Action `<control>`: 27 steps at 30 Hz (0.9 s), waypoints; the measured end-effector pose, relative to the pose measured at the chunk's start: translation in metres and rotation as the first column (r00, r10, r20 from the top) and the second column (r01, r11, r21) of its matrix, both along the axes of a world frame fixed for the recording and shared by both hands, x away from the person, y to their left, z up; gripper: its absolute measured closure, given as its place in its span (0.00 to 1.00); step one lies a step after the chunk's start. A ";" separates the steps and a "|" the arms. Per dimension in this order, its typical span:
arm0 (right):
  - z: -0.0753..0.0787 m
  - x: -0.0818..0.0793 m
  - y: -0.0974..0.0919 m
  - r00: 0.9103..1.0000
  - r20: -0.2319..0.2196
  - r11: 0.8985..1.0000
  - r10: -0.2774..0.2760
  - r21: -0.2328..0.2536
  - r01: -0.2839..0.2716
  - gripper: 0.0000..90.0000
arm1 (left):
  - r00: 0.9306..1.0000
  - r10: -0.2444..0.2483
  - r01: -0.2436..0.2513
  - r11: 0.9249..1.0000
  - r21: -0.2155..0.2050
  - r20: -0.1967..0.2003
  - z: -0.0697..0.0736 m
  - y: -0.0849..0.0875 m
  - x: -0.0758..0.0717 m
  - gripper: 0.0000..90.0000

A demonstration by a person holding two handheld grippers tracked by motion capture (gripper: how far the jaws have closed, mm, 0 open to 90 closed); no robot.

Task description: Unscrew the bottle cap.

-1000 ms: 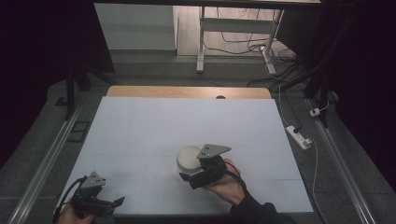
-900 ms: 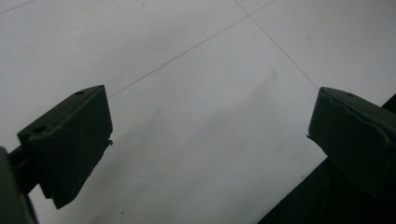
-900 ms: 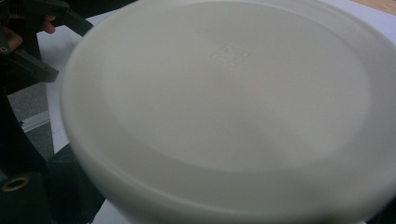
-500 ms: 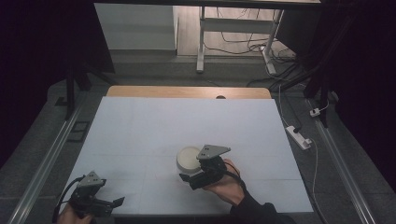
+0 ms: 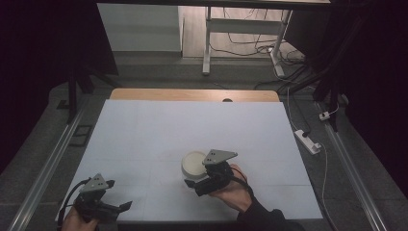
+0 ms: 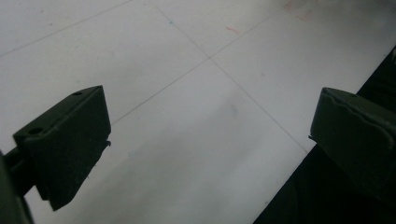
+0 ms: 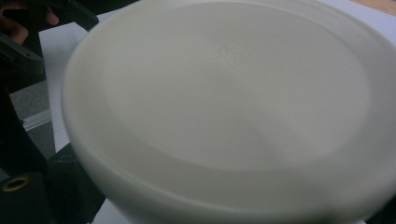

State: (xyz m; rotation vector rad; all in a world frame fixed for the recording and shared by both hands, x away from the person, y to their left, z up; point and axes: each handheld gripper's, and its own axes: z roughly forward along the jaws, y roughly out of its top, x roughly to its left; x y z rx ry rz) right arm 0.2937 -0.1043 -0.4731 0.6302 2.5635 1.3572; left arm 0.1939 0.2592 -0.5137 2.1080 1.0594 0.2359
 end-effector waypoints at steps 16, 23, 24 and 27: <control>0.002 -0.001 0.000 1.000 -0.004 1.000 0.009 0.011 -0.009 0.07 | 0.983 -0.141 0.148 0.987 -0.055 0.116 0.021 -0.027 0.019 0.00; 0.002 -0.003 0.002 1.000 -0.006 1.000 0.020 0.015 -0.020 0.07 | 0.972 -0.197 0.204 0.978 -0.038 0.130 0.037 -0.049 0.033 0.00; 0.002 -0.004 0.002 1.000 -0.006 1.000 0.021 0.016 -0.020 0.07 | 0.971 -0.205 0.211 0.977 -0.038 0.122 0.039 -0.051 0.035 0.00; 0.002 -0.004 0.003 1.000 -0.007 1.000 0.024 0.017 -0.024 0.07 | 0.969 -0.217 0.223 0.974 -0.042 0.115 0.045 -0.057 0.041 0.00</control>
